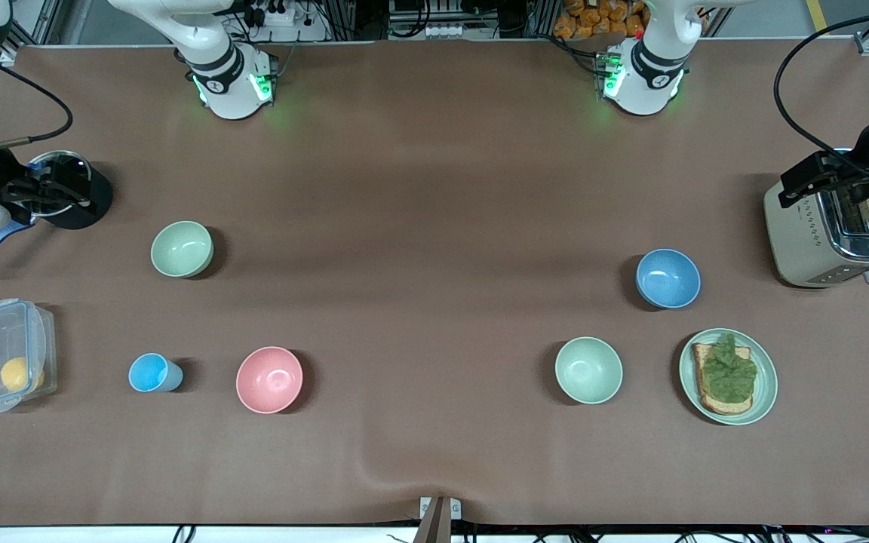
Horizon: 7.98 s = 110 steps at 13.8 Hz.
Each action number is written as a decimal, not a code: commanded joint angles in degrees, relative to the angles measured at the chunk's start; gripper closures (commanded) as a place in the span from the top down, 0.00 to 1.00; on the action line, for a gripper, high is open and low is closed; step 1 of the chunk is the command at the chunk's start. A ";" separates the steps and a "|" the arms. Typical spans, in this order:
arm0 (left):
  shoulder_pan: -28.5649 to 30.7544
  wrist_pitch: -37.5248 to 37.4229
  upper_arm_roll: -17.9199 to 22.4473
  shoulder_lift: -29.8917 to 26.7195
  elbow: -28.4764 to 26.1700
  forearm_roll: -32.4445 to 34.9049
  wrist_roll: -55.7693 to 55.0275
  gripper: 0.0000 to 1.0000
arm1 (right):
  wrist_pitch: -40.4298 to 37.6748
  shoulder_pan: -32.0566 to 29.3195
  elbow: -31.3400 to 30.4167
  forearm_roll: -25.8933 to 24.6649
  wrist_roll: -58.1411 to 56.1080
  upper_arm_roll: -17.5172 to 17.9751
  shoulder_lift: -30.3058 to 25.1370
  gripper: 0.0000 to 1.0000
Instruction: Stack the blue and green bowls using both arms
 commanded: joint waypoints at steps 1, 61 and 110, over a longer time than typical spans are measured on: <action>-0.26 0.18 0.08 0.44 0.63 0.42 0.15 1.00 | 0.43 -0.11 -0.37 -0.80 0.97 0.72 -0.30 1.00; 3.44 29.64 -4.85 20.22 -14.68 -2.13 -2.66 0.00 | 43.21 21.21 -40.54 21.87 46.88 3.88 2.42 0.00; -18.80 48.86 -19.35 20.04 -28.38 -6.61 -51.18 0.00 | 52.02 49.90 -18.12 63.01 86.40 -10.44 34.33 1.00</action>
